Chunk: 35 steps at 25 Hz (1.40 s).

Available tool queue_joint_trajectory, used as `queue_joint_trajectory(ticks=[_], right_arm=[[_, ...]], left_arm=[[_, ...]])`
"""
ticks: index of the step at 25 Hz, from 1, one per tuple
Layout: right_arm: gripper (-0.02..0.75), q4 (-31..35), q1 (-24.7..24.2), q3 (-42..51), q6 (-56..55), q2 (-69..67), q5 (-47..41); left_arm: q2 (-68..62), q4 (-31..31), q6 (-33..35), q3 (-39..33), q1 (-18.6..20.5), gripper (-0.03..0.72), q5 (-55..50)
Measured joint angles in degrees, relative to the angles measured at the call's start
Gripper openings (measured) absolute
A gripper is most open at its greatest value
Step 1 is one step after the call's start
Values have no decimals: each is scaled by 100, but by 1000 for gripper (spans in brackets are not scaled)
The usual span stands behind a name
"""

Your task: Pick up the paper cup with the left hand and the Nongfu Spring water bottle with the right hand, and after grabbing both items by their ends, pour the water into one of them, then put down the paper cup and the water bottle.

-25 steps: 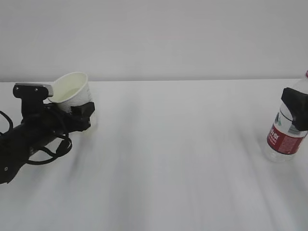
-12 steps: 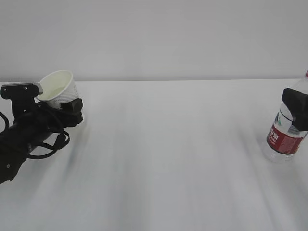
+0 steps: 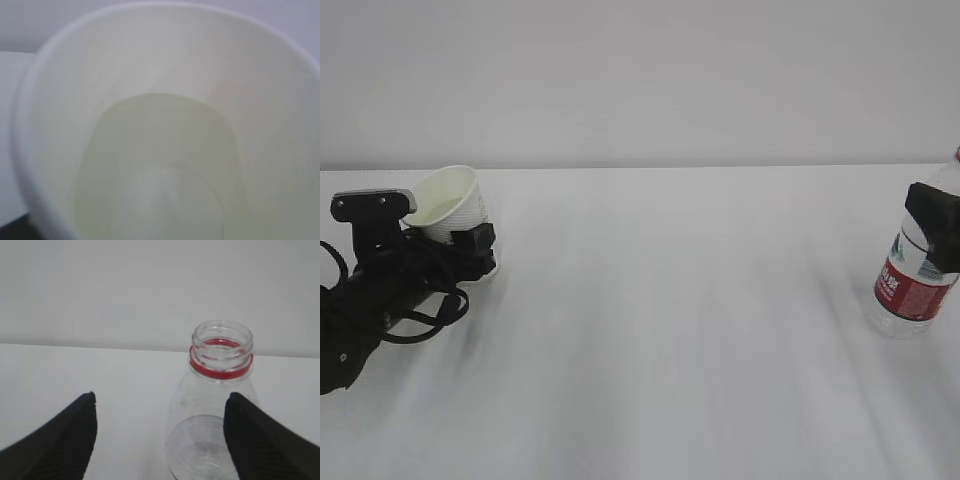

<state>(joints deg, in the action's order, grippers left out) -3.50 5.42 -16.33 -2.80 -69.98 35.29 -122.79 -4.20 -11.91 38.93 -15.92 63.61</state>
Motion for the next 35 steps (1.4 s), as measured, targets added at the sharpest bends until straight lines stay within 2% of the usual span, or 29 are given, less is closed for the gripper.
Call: queue_joint_trajectory(ticks=[18, 31, 35], right_arm=[[595, 0, 0, 0, 0, 0, 0], [594, 0, 0, 0, 0, 0, 0], [594, 0, 0, 0, 0, 0, 0]], left_arm=[[-26, 91, 14, -188, 0, 477, 189], [-26, 140, 14, -188, 0, 638, 189], [-26, 161, -152, -188, 0, 661, 189]])
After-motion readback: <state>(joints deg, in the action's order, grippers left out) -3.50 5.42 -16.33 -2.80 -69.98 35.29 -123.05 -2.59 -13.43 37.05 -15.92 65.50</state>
